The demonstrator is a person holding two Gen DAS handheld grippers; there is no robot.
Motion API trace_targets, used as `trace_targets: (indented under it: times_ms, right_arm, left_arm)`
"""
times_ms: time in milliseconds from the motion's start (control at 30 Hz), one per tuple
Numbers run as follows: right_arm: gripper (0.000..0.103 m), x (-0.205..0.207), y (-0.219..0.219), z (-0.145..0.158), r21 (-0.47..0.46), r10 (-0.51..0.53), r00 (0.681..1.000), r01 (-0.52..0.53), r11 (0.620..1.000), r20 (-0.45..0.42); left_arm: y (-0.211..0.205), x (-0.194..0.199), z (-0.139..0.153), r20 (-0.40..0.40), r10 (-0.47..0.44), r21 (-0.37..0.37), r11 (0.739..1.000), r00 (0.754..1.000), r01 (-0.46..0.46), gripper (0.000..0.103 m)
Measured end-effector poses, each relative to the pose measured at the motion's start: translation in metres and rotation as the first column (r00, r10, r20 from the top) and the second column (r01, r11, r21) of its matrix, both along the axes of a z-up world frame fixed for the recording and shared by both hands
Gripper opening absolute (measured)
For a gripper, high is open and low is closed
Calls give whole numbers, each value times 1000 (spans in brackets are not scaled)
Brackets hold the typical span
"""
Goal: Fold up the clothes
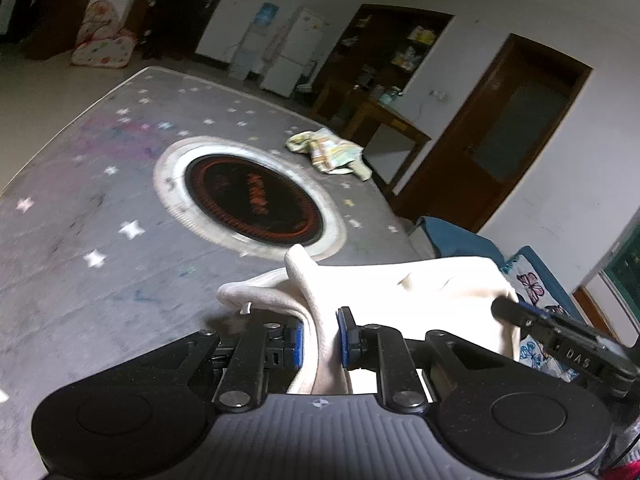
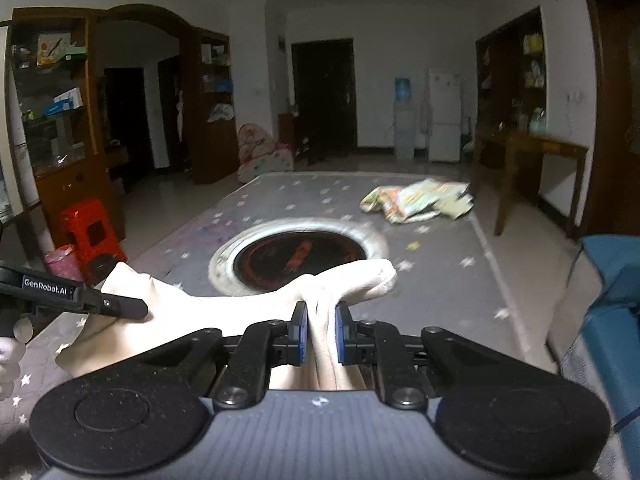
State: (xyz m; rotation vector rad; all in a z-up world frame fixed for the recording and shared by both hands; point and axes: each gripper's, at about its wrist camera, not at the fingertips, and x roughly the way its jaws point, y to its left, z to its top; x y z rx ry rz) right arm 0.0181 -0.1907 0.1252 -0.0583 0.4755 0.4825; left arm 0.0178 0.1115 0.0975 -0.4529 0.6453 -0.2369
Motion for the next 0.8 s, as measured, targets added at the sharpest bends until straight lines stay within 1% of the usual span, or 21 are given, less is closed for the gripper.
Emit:
trace_targets:
  times_ms: [133, 267, 467, 600, 800]
  right_arm:
    - [12, 1, -16, 18, -20, -28, 999, 29, 999, 46]
    - [12, 6, -31, 28, -36, -62, 996, 64, 997, 69]
    - [12, 19, -51, 32, -43, -118, 990, 121, 992, 77]
    - [12, 36, -62, 20, -59, -148, 988, 151, 987, 51]
    - [12, 62, -72, -13, -80, -176, 984, 175, 981, -15]
  left_arm:
    - [-18, 15, 15, 24, -30, 9, 1000, 999, 30, 18]
    - [-36, 34, 29, 45, -62, 17, 998, 997, 61, 18]
    - [-62, 61, 37, 52, -110, 28, 994, 993, 109, 18]
    - [-77, 79, 28, 26, -136, 37, 990, 990, 135, 18]
    - [-91, 104, -6, -53, -153, 41, 987, 987, 155, 18]
